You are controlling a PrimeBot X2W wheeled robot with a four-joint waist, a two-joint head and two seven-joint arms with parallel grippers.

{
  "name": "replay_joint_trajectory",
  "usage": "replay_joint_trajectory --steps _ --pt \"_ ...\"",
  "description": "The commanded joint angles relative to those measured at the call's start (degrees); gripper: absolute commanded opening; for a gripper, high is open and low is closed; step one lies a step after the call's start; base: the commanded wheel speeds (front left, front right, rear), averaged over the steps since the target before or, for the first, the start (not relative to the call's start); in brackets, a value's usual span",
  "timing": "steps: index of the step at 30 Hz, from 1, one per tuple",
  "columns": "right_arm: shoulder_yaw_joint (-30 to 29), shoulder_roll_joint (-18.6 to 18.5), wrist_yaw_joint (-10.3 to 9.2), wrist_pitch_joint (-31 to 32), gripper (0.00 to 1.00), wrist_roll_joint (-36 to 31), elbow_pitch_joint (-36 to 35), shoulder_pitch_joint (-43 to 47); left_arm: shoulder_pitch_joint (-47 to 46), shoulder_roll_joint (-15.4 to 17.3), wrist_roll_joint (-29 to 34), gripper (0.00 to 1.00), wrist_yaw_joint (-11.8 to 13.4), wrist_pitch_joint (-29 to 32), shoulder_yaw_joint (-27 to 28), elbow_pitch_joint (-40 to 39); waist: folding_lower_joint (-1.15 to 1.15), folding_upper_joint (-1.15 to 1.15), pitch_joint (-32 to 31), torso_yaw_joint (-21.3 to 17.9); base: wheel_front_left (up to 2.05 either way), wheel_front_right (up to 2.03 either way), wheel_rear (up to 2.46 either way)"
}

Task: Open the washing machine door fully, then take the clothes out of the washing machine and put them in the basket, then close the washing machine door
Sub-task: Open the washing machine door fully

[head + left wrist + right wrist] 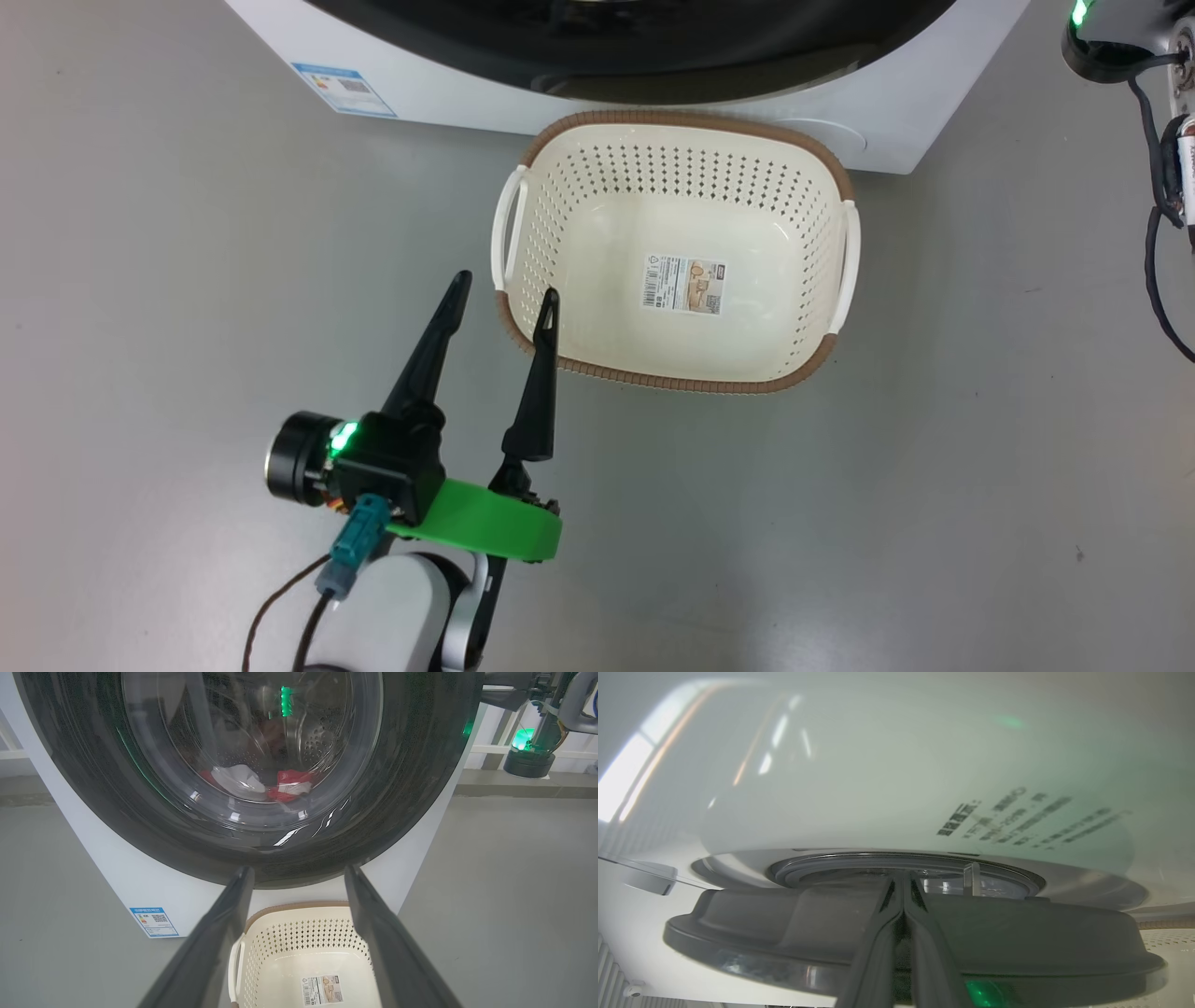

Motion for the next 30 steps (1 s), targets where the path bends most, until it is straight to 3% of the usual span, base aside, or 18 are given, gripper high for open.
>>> replay_joint_trajectory --steps 1,11,30 --pt "0.2 1.1 0.03 1.2 0.0 0.9 -1.5 -0.6 -0.6 0.8 0.0 1.0 0.5 -0.5 1.4 -1.2 0.0 -0.01 -0.1 -0.1 0.0 0.0 0.0" --pt "0.1 0.9 0.03 6.8 0.0 2.6 -2.4 1.7 -0.5 0.8 -0.1 1.0 0.8 -0.5 1.5 -0.8 0.0 -0.01 -0.5 -0.8 0.0 0.0 0.0" --pt "0.2 2.5 0.03 5.9 0.0 1.8 -2.0 4.1 -0.2 0.8 -0.4 1.0 0.5 -0.5 0.3 -0.8 0.0 -0.01 -1.4 0.8 0.0 0.0 0.0"
